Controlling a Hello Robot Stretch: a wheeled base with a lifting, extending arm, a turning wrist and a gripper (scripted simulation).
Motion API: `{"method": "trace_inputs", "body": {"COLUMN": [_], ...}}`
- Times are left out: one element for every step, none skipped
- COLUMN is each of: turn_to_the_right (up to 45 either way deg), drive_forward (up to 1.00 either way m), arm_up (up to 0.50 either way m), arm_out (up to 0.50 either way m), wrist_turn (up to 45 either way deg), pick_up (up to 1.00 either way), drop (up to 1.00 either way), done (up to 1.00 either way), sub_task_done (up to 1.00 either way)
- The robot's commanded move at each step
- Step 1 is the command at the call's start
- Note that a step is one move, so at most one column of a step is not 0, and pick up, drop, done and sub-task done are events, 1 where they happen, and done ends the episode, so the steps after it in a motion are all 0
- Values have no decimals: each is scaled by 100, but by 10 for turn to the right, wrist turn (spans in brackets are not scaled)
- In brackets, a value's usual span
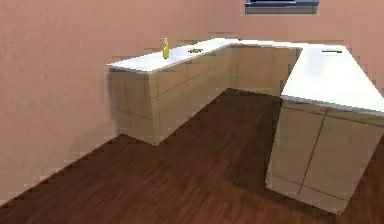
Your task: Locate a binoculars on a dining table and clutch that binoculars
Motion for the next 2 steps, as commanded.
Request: {"method": "trace_inputs", "body": {"turn_to_the_right": [450, 450], "drive_forward": [0, 0], "arm_up": [0, 0], "arm_out": [0, 0], "wrist_turn": [0, 0], "pick_up": [0, 0], "drop": [0, 0], "done": [0, 0], "sub_task_done": [0, 0]}}
